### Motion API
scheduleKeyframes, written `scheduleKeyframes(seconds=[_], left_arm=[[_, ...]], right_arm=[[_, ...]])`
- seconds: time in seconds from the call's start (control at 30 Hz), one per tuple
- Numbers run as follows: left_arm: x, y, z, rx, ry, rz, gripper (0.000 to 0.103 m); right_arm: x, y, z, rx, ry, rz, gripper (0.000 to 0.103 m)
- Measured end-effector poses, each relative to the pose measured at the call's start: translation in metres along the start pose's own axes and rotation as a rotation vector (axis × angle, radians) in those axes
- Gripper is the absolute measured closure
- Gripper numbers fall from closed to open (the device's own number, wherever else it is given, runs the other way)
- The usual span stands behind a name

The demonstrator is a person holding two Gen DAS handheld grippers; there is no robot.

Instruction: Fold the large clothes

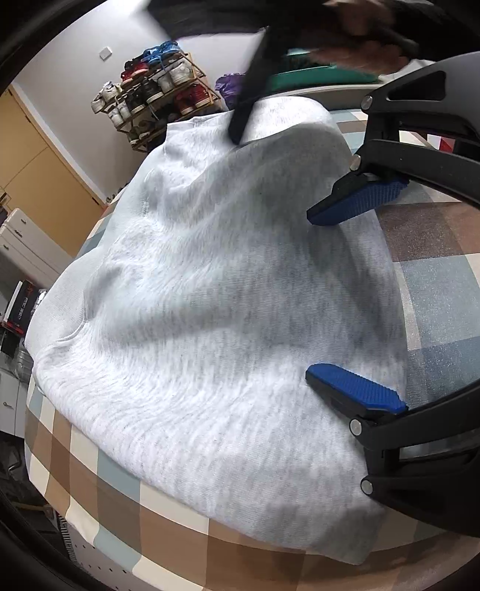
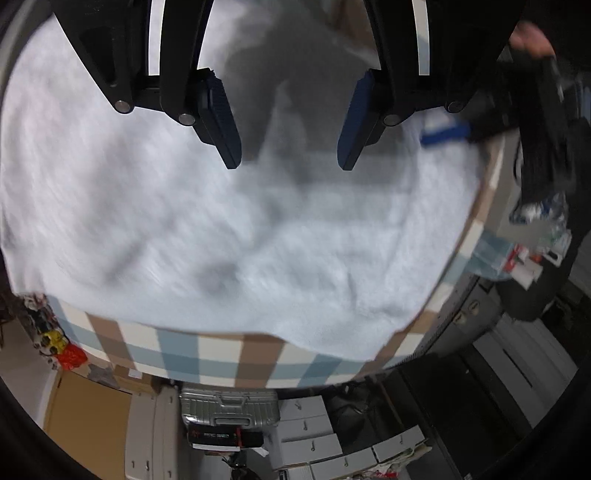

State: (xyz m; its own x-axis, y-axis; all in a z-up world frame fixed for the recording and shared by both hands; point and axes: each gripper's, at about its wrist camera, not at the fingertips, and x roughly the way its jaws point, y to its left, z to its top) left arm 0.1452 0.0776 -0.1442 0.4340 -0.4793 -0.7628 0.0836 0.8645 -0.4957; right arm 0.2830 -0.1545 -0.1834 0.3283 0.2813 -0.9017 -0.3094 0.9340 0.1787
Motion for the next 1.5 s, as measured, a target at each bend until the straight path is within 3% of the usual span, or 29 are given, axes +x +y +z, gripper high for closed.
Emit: scheduleKeyframes(seconds=[0.1, 0.2, 0.27, 0.33, 0.4, 0.43, 0.47, 0.53, 0.6, 0.73, 0.77, 0.83, 0.97, 1.1, 1.2, 1.27, 1.3, 1.33, 1.43, 1.5], left_arm=[[0.001, -0.002, 0.000, -0.001, 0.000, 0.017, 0.030], [0.003, -0.002, 0.003, -0.022, -0.004, 0.006, 0.026], [0.003, -0.004, 0.005, -0.009, -0.016, 0.011, 0.024], [0.003, -0.013, 0.005, 0.068, -0.042, 0.058, 0.024], [-0.003, -0.021, 0.001, 0.149, -0.079, 0.112, 0.024], [-0.008, -0.024, 0.000, 0.162, -0.089, 0.092, 0.024], [-0.017, -0.026, -0.001, 0.172, -0.110, 0.046, 0.024], [-0.035, -0.031, -0.003, 0.178, -0.168, -0.004, 0.024], [-0.052, -0.039, -0.001, 0.174, -0.222, -0.084, 0.024], [-0.058, -0.058, 0.010, 0.147, -0.291, -0.209, 0.024], [-0.048, -0.065, 0.016, 0.145, -0.261, -0.238, 0.024], [-0.015, -0.077, 0.023, 0.154, -0.127, -0.248, 0.024], [0.043, -0.086, 0.018, 0.177, 0.036, -0.027, 0.025], [0.053, -0.106, 0.016, 0.254, 0.036, 0.102, 0.022], [0.045, -0.112, 0.020, 0.191, 0.040, 0.112, 0.022], [0.036, -0.122, 0.032, 0.118, 0.048, -0.001, 0.022], [0.032, -0.136, 0.040, 0.135, 0.072, -0.086, 0.021], [0.032, -0.155, 0.050, 0.185, 0.103, -0.121, 0.021], [0.052, -0.206, 0.078, 0.294, 0.161, -0.037, 0.021], [0.072, -0.230, 0.090, 0.366, 0.183, 0.038, 0.021]], right_arm=[[-0.016, -0.006, -0.034, -0.008, 0.042, -0.005, 0.048], [0.004, -0.018, -0.058, 0.053, 0.153, -0.002, 0.028], [0.003, -0.005, -0.072, 0.009, 0.046, -0.001, 0.005], [0.011, 0.024, -0.081, -0.101, 0.015, -0.132, 0.003], [0.006, 0.036, -0.086, -0.106, -0.024, -0.200, 0.007], [-0.004, 0.037, -0.088, -0.075, -0.066, -0.191, 0.014], [-0.017, 0.034, -0.089, -0.026, -0.113, -0.144, 0.020], [-0.050, 0.012, -0.100, 0.168, -0.244, 0.055, 0.022], [-0.077, -0.007, -0.119, 0.317, -0.387, 0.149, 0.023], [-0.101, -0.015, -0.136, 0.359, -0.505, 0.048, 0.053], [-0.105, -0.019, -0.134, 0.367, -0.526, 0.059, 0.054], [-0.113, -0.024, -0.136, 0.372, -0.598, 0.035, 0.054], [-0.110, -0.027, -0.131, 0.339, -0.602, -0.039, 0.054], [-0.103, -0.035, -0.134, 0.374, -0.566, -0.026, 0.053], [-0.114, -0.048, -0.151, 0.431, -0.563, -0.011, 0.053], [-0.117, -0.062, -0.156, 0.466, -0.569, -0.005, 0.053], [-0.118, -0.066, -0.158, 0.483, -0.566, 0.005, 0.053], [-0.117, -0.075, -0.161, 0.522, -0.559, 0.032, 0.053], [-0.116, -0.109, -0.178, 0.686, -0.545, 0.131, 0.053], [-0.118, -0.123, -0.185, 0.743, -0.558, 0.124, 0.053]])
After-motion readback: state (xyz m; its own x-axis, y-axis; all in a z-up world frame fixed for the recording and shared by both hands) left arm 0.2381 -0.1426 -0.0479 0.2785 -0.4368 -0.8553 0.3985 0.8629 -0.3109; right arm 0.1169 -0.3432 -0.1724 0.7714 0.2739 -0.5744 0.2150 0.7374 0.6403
